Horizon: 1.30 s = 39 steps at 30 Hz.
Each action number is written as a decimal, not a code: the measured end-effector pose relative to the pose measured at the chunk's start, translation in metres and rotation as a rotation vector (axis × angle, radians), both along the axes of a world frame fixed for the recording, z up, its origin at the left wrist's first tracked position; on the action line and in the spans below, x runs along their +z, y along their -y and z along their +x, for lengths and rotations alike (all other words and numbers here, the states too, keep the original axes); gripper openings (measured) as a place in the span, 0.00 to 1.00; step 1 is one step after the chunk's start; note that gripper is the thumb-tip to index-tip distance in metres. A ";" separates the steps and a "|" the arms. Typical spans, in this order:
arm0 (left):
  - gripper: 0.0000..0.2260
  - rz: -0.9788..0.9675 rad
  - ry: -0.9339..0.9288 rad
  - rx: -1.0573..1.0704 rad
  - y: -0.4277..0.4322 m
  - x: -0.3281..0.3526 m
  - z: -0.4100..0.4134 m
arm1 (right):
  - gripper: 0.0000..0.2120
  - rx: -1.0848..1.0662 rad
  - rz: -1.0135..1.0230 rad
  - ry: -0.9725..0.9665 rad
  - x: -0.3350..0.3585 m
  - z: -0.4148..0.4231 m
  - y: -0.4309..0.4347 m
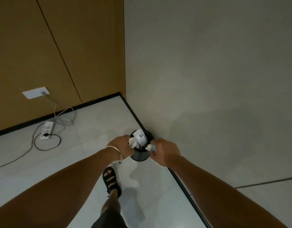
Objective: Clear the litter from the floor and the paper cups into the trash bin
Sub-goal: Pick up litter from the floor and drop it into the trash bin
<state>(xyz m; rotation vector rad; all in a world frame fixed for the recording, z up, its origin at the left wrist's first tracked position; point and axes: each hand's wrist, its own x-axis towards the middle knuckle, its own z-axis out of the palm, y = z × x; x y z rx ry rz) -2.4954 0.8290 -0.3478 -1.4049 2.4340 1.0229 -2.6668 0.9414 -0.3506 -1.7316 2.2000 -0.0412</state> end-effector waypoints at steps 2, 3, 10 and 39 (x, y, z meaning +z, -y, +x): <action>0.20 0.046 -0.009 -0.029 0.045 -0.025 -0.020 | 0.19 -0.037 0.052 0.007 -0.019 -0.011 0.044; 0.21 0.072 -0.010 -0.036 0.068 -0.039 -0.031 | 0.19 -0.072 0.081 0.031 -0.030 -0.017 0.066; 0.26 0.232 0.085 -0.110 0.181 -0.156 -0.092 | 0.12 -0.190 0.237 0.112 -0.136 -0.066 0.185; 0.31 0.182 0.230 -0.202 0.275 -0.278 -0.197 | 0.34 -0.375 0.454 0.326 -0.273 -0.174 0.232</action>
